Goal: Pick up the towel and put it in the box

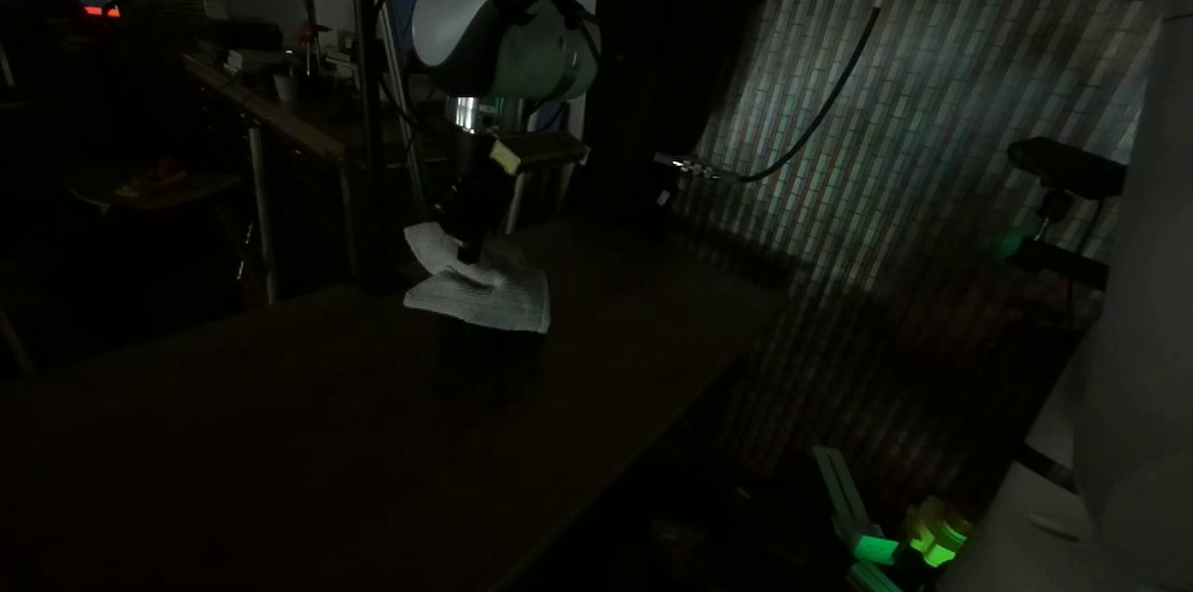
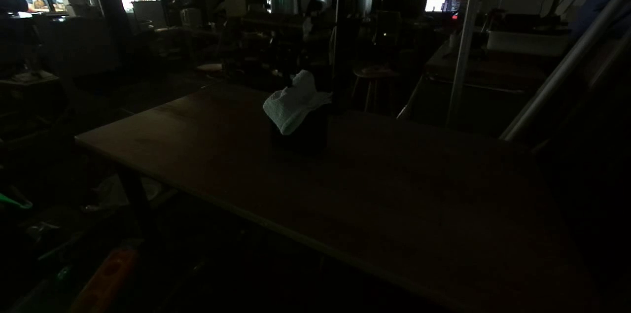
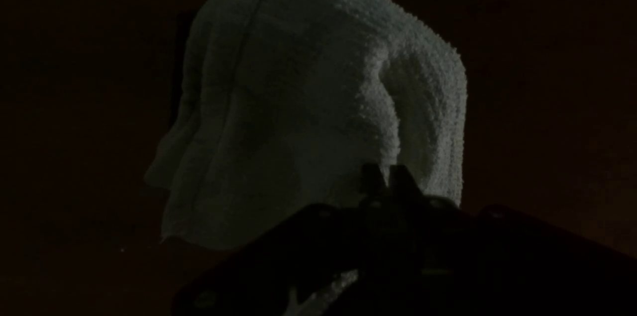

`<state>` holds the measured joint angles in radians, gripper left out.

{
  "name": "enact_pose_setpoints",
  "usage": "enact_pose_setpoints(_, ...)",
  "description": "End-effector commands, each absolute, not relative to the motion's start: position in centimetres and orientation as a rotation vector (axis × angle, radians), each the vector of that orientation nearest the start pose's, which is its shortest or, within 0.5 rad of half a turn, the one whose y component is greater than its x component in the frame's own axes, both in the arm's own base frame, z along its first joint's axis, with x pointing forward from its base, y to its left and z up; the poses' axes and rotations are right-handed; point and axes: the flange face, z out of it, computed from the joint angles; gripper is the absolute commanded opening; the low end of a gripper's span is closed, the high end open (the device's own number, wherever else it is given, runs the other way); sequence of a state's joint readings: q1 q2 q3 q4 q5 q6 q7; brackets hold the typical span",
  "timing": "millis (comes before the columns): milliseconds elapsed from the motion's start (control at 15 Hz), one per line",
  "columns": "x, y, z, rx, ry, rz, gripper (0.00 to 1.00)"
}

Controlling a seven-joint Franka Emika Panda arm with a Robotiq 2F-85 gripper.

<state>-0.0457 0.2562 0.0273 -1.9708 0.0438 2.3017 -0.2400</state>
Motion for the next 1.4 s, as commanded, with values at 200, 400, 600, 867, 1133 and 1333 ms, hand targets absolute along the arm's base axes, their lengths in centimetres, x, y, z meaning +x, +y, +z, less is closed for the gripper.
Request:
enact_pose_setpoints(200, 60.2, -2.1, 34.8, -3.144, -0.386, -0.024, 0.11)
enact_pose_setpoints(400, 60.5, -1.8, 33.7, -3.128, -0.396, -0.012, 0.11)
enact_pose_setpoints(600, 60.8, -1.9, 32.6, -3.123, -0.417, -0.001, 0.11)
enact_pose_setpoints(867, 60.9, -2.9, 30.2, -3.114, -0.405, 0.041, 0.11)
enact_pose_setpoints(1133, 60.7, -3.3, 27.5, -3.088, -0.381, 0.096, 0.12)
enact_pose_setpoints(1333, 60.3, -3.1, 26.1, -3.063, -0.385, 0.138, 0.11)
